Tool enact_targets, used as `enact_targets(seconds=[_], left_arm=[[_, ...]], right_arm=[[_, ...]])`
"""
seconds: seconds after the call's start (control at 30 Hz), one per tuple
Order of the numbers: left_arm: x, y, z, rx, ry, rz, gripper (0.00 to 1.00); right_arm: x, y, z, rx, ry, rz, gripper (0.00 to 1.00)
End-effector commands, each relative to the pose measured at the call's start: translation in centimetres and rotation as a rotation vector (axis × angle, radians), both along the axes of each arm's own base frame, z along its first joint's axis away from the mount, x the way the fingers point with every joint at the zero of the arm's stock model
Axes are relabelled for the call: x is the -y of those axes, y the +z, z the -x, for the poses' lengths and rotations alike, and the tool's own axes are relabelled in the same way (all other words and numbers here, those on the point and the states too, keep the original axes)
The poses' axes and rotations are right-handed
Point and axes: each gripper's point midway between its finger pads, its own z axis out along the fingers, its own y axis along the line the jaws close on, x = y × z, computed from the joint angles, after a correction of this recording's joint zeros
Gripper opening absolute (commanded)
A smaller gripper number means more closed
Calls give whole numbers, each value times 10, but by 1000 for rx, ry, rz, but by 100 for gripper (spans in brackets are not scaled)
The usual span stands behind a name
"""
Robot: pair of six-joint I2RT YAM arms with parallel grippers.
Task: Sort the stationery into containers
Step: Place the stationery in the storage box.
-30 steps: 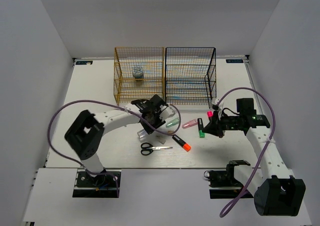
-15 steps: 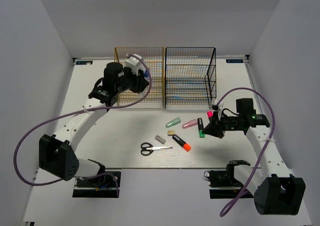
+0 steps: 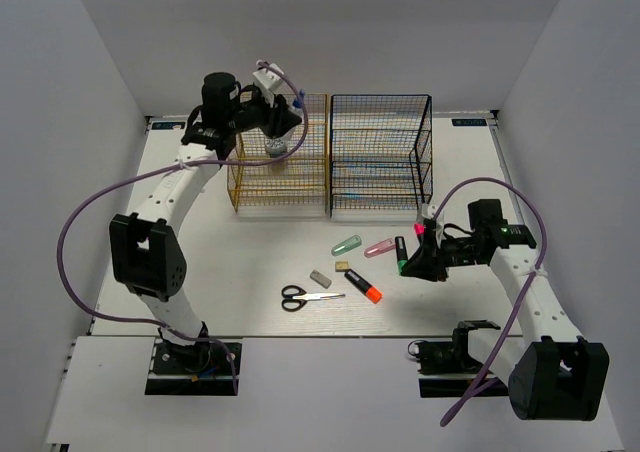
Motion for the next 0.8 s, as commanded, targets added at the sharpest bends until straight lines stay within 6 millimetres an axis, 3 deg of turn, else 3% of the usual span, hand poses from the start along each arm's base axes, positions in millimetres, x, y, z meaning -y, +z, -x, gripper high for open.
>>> enact_targets(seconds=[0.0, 0.03, 0.2, 0.4, 0.57, 0.77], left_arm=[[2, 41, 7, 204, -114, -141, 0], [3, 23, 12, 182, -138, -212, 0], [-4, 1, 4, 284, -119, -439, 0], [-14, -43, -3, 245, -109, -581, 0], [-14, -63, -20, 263, -43, -674, 0], [-18, -72, -36, 326, 13, -776, 0]], right_arm=[[-5, 12, 8, 59, 70, -51, 20], [-5, 12, 8, 66, 74, -54, 20], [-5, 11, 8, 84, 83, -50, 20], [-4, 10, 8, 78, 83, -46, 20], [-4, 10, 7, 85, 84, -40, 20], [-3, 9, 7, 81, 79, -34, 20]])
